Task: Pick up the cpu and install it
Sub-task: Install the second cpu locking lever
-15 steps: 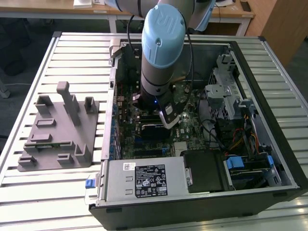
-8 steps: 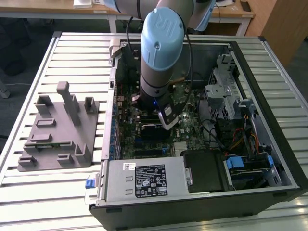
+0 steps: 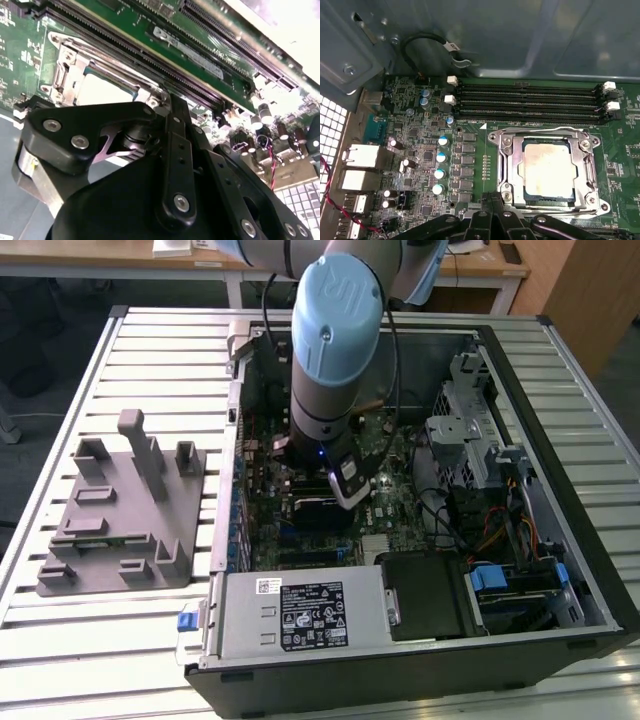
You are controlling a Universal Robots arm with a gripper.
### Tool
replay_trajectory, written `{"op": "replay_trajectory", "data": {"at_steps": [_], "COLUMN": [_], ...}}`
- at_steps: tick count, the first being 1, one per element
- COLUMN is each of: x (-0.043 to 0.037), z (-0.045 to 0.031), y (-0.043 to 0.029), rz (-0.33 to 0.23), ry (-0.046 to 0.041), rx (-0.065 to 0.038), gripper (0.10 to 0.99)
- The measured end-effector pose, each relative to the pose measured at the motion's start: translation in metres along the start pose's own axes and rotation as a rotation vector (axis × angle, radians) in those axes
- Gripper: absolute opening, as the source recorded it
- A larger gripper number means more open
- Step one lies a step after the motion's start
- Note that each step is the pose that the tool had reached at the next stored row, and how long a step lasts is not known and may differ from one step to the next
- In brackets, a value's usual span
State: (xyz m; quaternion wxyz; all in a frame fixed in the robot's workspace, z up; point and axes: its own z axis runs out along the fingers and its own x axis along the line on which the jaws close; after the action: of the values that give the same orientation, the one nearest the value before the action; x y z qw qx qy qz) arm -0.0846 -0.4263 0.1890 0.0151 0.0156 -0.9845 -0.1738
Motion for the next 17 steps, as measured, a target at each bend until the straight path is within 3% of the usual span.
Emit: {"op": "replay_trajectory", "data": {"at_steps": [10,17], "x": [0.0004,0.0006], "z": [-0.0118,-0.0201], "y": [0.0043,0.0073], "rz": [0.0,-0.001], "ry": [0.0002,-0.0003], "rx": [-0.001,-0.018], "gripper": [0.114,0.114]}}
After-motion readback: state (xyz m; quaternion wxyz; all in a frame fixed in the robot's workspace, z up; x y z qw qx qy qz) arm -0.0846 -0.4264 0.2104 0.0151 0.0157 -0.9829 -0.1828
